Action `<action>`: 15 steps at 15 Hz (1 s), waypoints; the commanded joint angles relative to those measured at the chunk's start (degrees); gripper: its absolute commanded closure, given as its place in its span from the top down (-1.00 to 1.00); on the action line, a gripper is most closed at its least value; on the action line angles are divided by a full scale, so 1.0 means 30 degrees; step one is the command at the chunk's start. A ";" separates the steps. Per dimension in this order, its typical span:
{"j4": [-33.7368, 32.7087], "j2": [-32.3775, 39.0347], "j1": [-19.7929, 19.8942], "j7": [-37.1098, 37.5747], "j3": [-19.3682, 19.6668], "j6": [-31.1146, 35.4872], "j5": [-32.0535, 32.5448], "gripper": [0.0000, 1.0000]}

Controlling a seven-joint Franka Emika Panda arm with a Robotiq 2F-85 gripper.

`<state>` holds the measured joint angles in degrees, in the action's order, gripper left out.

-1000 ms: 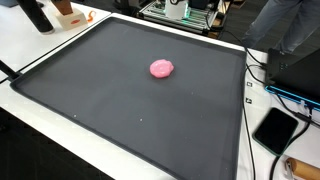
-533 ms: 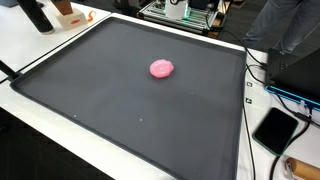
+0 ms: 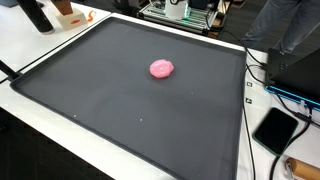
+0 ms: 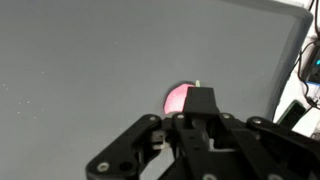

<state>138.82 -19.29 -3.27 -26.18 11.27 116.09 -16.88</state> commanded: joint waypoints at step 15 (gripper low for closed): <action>-0.4886 1.0874 0.3284 -1.0281 -0.1082 0.0748 -0.9974 -0.93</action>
<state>126.69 9.25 3.81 -54.86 9.98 118.94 -44.31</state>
